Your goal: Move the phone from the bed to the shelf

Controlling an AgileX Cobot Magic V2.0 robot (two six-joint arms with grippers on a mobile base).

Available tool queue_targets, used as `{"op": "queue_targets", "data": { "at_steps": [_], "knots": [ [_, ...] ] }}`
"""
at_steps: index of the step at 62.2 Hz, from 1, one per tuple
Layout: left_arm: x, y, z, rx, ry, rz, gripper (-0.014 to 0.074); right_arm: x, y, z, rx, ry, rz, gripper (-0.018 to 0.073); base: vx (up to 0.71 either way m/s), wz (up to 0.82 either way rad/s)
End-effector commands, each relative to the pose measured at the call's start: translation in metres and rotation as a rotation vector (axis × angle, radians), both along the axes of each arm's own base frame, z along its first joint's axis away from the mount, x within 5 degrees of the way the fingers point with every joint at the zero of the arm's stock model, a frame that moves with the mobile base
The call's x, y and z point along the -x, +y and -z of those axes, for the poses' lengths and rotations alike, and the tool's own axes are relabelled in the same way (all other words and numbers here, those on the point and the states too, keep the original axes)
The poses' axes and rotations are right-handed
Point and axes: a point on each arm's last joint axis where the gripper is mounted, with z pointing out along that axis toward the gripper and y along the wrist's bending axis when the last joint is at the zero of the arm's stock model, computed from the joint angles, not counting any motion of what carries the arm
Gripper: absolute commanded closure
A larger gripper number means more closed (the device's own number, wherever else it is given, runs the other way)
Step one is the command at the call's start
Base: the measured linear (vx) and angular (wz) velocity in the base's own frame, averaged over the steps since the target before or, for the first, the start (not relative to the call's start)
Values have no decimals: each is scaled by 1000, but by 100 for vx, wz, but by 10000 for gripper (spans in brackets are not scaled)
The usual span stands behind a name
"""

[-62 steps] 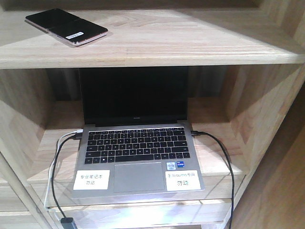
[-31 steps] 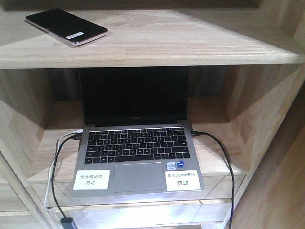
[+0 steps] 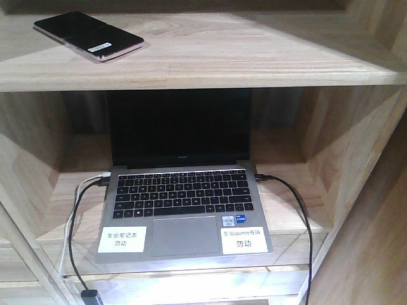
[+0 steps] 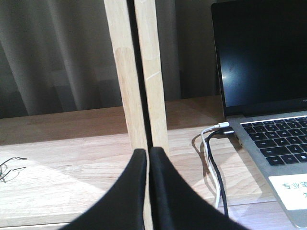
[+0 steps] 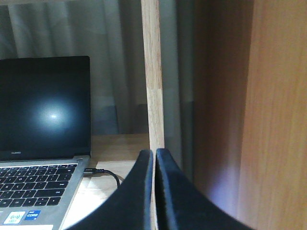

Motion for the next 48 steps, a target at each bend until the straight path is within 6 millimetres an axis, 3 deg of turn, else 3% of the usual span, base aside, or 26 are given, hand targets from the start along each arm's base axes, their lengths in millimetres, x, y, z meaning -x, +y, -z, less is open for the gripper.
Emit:
{"op": "queue_targets", "data": {
  "at_steps": [1,48],
  "knots": [
    [1,0,-15,11,-108,2,595,1,-1,-7,3,-93,8,569,0,0],
    [1,0,-15,11,-108,2,595,1,-1,-7,3,-93,8,569,0,0]
  ]
}}
